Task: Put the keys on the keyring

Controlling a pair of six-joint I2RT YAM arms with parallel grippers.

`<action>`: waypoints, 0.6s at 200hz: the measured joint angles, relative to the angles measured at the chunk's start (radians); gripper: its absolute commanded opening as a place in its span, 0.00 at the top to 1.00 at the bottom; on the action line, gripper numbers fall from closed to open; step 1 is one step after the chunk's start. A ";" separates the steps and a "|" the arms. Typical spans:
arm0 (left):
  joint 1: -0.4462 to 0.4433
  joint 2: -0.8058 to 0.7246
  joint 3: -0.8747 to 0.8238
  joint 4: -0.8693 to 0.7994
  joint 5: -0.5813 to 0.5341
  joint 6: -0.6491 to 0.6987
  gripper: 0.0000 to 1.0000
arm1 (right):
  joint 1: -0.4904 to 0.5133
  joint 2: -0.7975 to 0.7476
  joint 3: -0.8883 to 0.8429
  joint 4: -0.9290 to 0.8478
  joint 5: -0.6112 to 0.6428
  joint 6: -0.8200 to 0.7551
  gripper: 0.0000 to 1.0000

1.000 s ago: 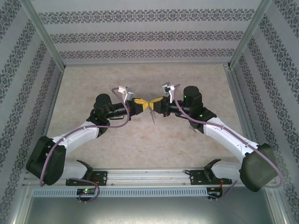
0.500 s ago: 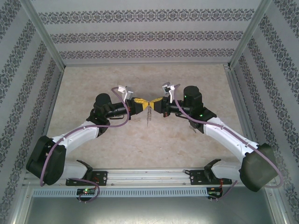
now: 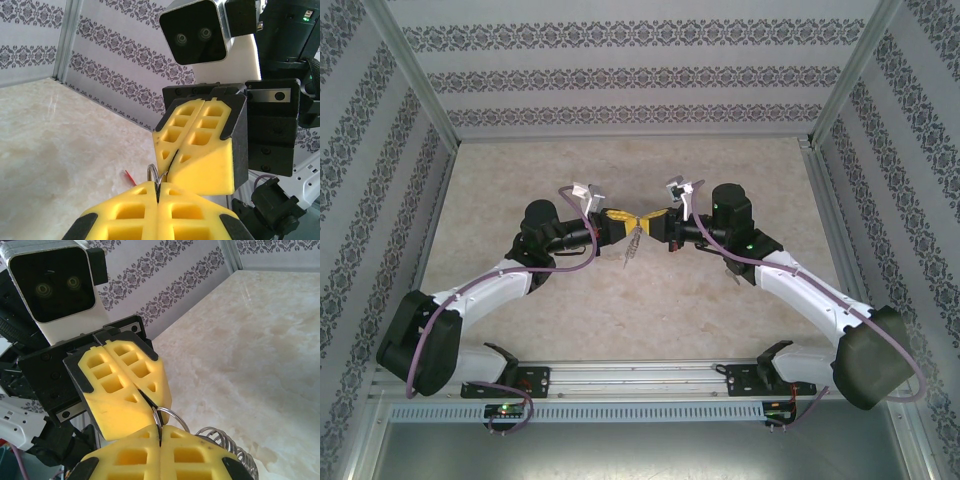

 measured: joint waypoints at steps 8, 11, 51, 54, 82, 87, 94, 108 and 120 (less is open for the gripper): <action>0.000 0.000 0.001 0.000 -0.002 -0.001 0.98 | 0.000 0.000 0.000 0.000 0.002 0.000 1.00; 0.000 0.000 0.001 0.000 -0.003 -0.001 0.96 | 0.000 -0.001 0.000 0.000 0.003 0.000 1.00; -0.005 -0.002 0.003 0.010 -0.035 -0.026 0.62 | 0.021 -0.028 -0.006 0.000 0.040 0.000 1.00; -0.005 -0.003 0.003 0.012 -0.042 -0.025 0.61 | 0.021 -0.034 -0.008 0.000 0.044 0.000 1.00; -0.008 -0.033 0.003 0.020 -0.117 -0.044 0.51 | 0.018 -0.070 -0.032 0.003 0.073 0.000 1.00; -0.008 -0.042 0.002 0.021 -0.131 -0.050 0.50 | 0.018 -0.074 -0.035 0.003 0.077 0.000 1.00; -0.008 -0.056 0.002 0.021 -0.149 -0.054 0.48 | 0.014 -0.076 -0.039 0.003 0.081 0.000 1.00; -0.008 -0.086 0.002 0.021 -0.187 -0.060 0.46 | 0.006 -0.079 -0.046 0.003 0.087 0.000 1.00; -0.008 -0.112 0.002 0.018 -0.217 -0.065 0.45 | -0.001 -0.081 -0.052 0.002 0.091 0.000 1.00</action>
